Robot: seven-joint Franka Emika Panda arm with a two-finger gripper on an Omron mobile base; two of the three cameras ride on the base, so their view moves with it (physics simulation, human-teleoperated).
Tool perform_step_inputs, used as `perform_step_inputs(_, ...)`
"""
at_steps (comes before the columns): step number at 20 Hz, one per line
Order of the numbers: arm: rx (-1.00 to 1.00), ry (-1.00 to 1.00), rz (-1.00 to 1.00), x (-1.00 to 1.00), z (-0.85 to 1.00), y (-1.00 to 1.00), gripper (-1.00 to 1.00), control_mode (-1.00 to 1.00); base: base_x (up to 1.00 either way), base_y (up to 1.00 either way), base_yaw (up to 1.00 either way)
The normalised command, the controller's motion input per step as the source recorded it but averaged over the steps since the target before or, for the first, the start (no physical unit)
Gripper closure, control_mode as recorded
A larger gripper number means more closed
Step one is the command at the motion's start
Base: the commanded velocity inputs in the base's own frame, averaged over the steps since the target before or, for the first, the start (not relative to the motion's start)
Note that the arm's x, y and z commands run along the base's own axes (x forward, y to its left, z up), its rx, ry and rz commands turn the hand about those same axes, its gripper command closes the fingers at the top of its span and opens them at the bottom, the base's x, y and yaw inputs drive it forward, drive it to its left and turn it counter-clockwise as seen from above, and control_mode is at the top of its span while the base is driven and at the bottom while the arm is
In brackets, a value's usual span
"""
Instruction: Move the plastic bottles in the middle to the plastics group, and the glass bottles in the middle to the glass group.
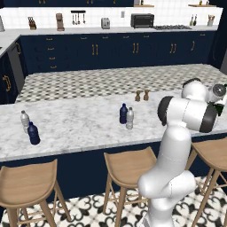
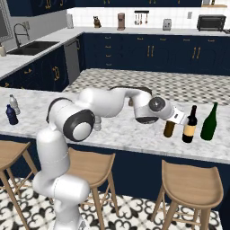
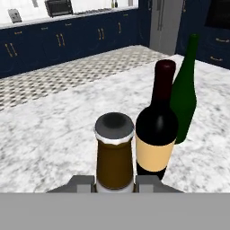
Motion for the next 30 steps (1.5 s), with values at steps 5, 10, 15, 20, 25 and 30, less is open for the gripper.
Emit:
perform_step_inputs(5, -0.01, 0.00, -0.01, 0.00, -0.03, 0.00, 1.00, -1.00, 0.00, 0.00, 0.00)
perform_step_inputs(10, -0.06, 0.00, -0.03, 0.07, -0.01, 0.00, 1.00, -1.00, 0.00, 0.00, 0.00)
perform_step_inputs(15, -0.02, 0.03, -0.01, 0.06, 0.00, 0.00, 1.00, -1.00, 0.00, 0.00, 0.00)
perform_step_inputs(20, 0.00, 0.05, 0.00, 0.00, -0.10, 0.00, 1.00, -1.00, 0.00, 0.00, 0.00)
perform_step_inputs(25, 0.00, 0.00, 0.00, 0.00, -0.12, 0.00, 1.00, -1.00, 0.00, 0.00, 0.00)
perform_step_inputs(30, 0.00, 0.00, 0.00, 0.00, -0.15, 0.00, 1.00, -1.00, 0.00, 0.00, 0.00)
